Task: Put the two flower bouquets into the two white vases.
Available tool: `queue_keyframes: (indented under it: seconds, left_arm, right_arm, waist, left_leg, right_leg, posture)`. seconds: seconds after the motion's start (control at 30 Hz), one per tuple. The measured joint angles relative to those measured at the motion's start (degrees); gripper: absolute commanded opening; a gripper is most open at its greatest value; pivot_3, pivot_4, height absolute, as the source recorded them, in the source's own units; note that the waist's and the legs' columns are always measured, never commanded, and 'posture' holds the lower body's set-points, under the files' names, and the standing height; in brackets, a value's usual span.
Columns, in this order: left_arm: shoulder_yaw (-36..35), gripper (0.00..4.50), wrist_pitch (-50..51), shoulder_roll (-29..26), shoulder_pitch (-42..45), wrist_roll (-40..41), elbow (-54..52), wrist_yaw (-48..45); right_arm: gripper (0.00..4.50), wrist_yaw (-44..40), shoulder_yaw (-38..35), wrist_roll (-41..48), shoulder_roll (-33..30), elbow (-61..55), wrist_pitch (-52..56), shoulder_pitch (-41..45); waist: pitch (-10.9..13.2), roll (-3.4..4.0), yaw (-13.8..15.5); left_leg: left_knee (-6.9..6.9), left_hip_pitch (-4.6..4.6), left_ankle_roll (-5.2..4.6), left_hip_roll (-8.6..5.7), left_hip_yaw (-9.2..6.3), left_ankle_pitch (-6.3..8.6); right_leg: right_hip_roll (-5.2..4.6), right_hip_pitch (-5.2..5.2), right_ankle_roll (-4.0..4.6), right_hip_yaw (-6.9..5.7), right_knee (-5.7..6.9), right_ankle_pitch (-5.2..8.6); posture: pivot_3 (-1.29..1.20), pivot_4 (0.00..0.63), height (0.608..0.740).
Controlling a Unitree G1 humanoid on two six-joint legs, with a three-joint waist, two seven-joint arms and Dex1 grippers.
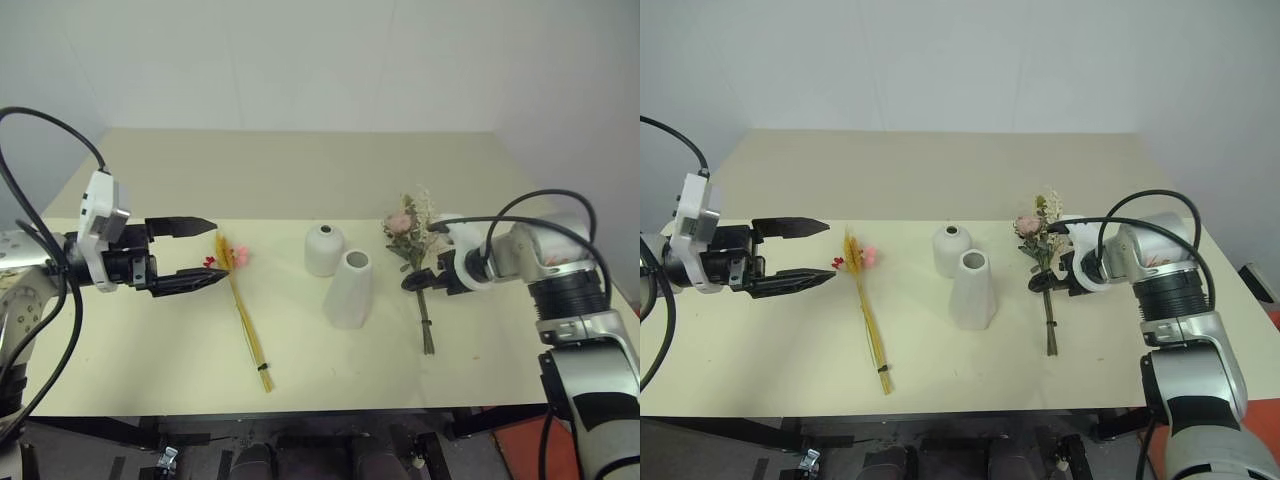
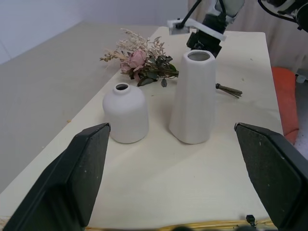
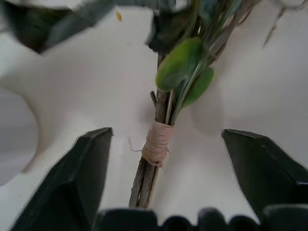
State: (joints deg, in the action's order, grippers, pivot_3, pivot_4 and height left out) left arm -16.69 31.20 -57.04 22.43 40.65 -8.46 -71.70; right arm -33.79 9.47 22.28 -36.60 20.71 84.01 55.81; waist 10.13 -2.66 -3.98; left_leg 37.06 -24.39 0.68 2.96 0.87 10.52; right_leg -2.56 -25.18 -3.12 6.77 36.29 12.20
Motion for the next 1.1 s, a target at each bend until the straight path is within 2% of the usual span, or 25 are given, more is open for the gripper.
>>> queue_keyframes:
  seconds: [0.13, 0.27, 0.3, 0.4, 0.5, 0.6, 0.7, 0.83, 0.93, 1.1]
  left_arm:
    - [-0.3, 4.50, 0.1, 0.0, -0.8, 0.1, -0.6, 0.4]
    - [-0.6, 4.50, 0.1, 0.0, -1.1, 0.2, -1.4, 0.8]
    - [-0.6, 4.50, 0.1, 0.0, -1.2, 0.2, -1.5, 0.8]
    - [-0.7, 4.50, 0.1, 0.0, -1.2, 0.2, -1.4, 0.8]
    - [-0.1, 4.50, 0.1, 0.0, -0.4, 0.2, -1.1, 0.6]
    - [0.5, 4.50, 0.0, 0.1, 0.8, 0.1, 0.0, 0.0]
    - [1.4, 4.50, -0.2, 0.1, 2.5, -0.1, 0.8, -0.9]
    - [2.8, 4.50, -0.3, 0.2, 3.9, -0.3, 2.2, -1.7]
    - [3.5, 4.50, -0.7, 0.3, 4.7, -0.7, 3.1, -2.3]
    - [4.4, 4.50, -1.2, 0.8, 6.2, -1.6, 4.3, -3.1]
  right_arm:
    - [1.80, 0.0, -0.3, -0.6, 0.2, 0.4, -2.0, 0.1]
    - [0.37, 2.7, -8.1, -0.7, 2.4, -1.2, -7.7, -1.5]
    - [0.16, 3.4, -10.6, -0.6, 2.8, -2.6, -10.0, -2.9]
    - [0.12, 4.4, -20.5, 1.7, 7.0, -10.1, -21.0, -8.3]
    - [0.12, 4.1, -26.9, 5.4, 10.3, -17.2, -29.4, -11.2]
    - [0.12, 1.4, -31.5, 10.8, 10.1, -22.1, -31.7, -11.8]
    - [0.12, -2.4, -35.2, 20.1, 10.1, -26.9, -31.0, -11.9]
    - [0.12, -3.3, -36.7, 30.9, 10.4, -33.8, -30.4, -11.9]
    - [0.12, -2.6, -34.9, 34.7, 10.7, -38.0, -30.5, -11.9]
    - [0.12, -2.0, -26.5, 28.3, 12.8, -40.9, -37.9, -14.4]
  waist:
    - [0.0, 0.00, 0.0]
    - [0.0, 0.00, 0.0]
    - [0.0, 0.00, 0.0]
    - [0.0, 0.00, 0.0]
    - [0.0, 0.02, 0.0]
    - [0.0, 0.02, 0.0]
    - [0.0, 0.02, 0.0]
    - [0.0, 0.02, -0.3]
    - [0.0, 0.02, -0.2]
    - [0.0, 0.02, 0.0]
  left_leg:
    - [0.00, 0.00, 0.00, 0.00, -0.01, 0.00]
    - [-0.01, 0.02, 0.00, 0.00, -0.03, 0.00]
    - [-0.02, 0.01, 0.00, 0.01, -0.04, 0.00]
    - [-0.05, -0.01, 0.00, 0.01, -0.07, 0.00]
    - [-0.06, -0.01, 0.00, 0.00, -0.08, 0.00]
    - [-0.06, 0.04, 0.00, 0.01, -0.09, 0.00]
    - [-0.06, 0.08, 0.00, 0.02, -0.11, 0.00]
    - [-0.06, 0.10, 0.00, 0.05, -0.11, 0.00]
    - [-0.06, 0.13, 0.00, 0.05, -0.11, 0.00]
    - [-0.03, 0.16, 0.00, 0.03, -0.10, -0.01]
  right_leg:
    - [0.00, 0.00, -0.02, 0.00, 0.01, 0.01]
    - [0.01, 0.00, -0.06, -0.02, 0.04, 0.04]
    - [0.01, 0.01, -0.07, -0.03, 0.03, 0.04]
    - [0.01, 0.02, -0.09, -0.07, -0.02, 0.05]
    - [0.00, 0.01, -0.10, -0.07, 0.01, 0.05]
    - [0.01, 0.05, -0.09, -0.08, 0.02, 0.05]
    - [0.02, 0.09, -0.08, -0.10, 0.05, 0.05]
    - [0.06, 0.08, -0.10, -0.09, 0.07, 0.07]
    - [0.06, 0.07, -0.08, -0.08, 0.16, 0.09]
    - [0.05, 0.04, -0.23, -0.08, 0.31, 0.25]
  posture:
    - [0.00, 0.150, 0.740]
    - [0.00, 0.150, 0.740]
    - [0.00, 0.150, 0.740]
    - [0.00, 0.150, 0.740]
    - [0.00, 0.150, 0.740]
    - [0.00, 0.150, 0.740]
    - [0.00, 0.150, 0.740]
    - [0.00, 0.150, 0.740]
    - [0.00, 0.150, 0.740]
    - [0.00, 0.150, 0.740]
